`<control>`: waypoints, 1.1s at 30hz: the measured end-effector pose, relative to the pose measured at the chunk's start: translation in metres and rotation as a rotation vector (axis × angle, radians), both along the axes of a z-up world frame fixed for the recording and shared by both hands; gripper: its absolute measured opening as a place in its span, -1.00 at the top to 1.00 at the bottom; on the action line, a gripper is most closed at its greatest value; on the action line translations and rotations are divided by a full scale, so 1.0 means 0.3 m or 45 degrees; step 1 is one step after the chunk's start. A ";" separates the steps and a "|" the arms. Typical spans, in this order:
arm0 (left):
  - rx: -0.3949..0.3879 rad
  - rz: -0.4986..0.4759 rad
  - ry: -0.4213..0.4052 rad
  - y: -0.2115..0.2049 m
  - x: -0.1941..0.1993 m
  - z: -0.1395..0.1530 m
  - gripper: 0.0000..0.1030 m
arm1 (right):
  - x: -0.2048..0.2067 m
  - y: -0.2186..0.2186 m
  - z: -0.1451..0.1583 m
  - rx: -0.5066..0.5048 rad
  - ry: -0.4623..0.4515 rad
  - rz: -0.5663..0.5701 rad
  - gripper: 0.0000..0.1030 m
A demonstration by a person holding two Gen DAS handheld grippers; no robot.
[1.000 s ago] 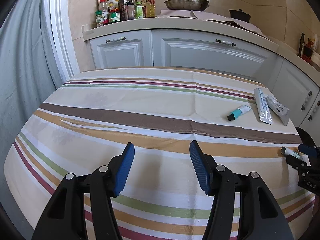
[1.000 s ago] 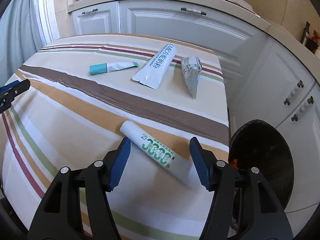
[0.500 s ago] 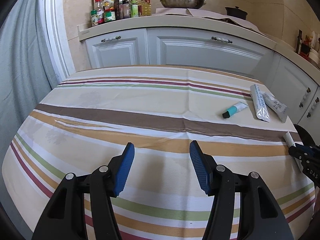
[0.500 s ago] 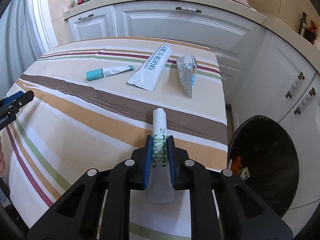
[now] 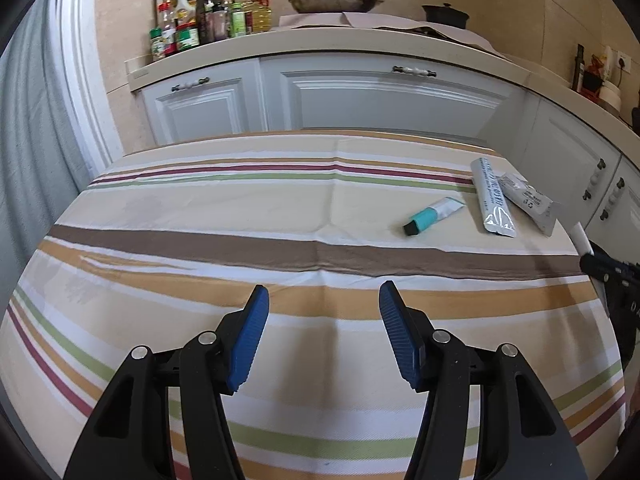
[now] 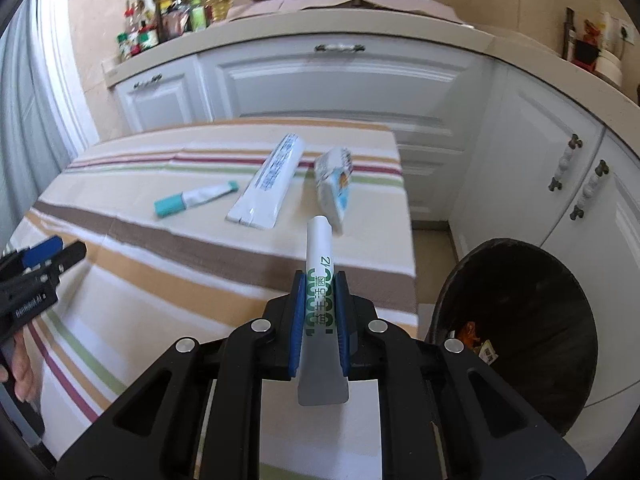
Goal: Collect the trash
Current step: 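Close the right gripper on the white tube with green text and lift it, then close the left gripper on the teal-capped small tube while right holds white tube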
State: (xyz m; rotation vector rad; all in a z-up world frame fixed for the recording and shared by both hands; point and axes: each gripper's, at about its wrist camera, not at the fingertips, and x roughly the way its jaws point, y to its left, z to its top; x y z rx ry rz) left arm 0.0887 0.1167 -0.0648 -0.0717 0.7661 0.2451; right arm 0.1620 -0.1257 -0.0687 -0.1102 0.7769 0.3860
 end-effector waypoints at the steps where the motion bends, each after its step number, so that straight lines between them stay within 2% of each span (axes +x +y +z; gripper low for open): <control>1: 0.002 -0.008 0.003 -0.004 0.008 -0.001 -0.10 | 0.007 -0.005 0.003 0.007 -0.007 -0.011 0.73; 21: 0.047 -0.144 -0.016 -0.094 0.216 0.010 -0.10 | 0.147 -0.051 0.031 0.039 -0.080 -0.108 0.72; 30: 0.073 -0.208 0.037 -0.128 0.325 -0.017 -0.10 | 0.198 -0.063 0.010 0.043 -0.065 -0.118 0.72; 33: 0.068 -0.237 0.086 -0.134 0.361 -0.037 -0.10 | 0.210 -0.066 0.004 0.045 -0.059 -0.118 0.72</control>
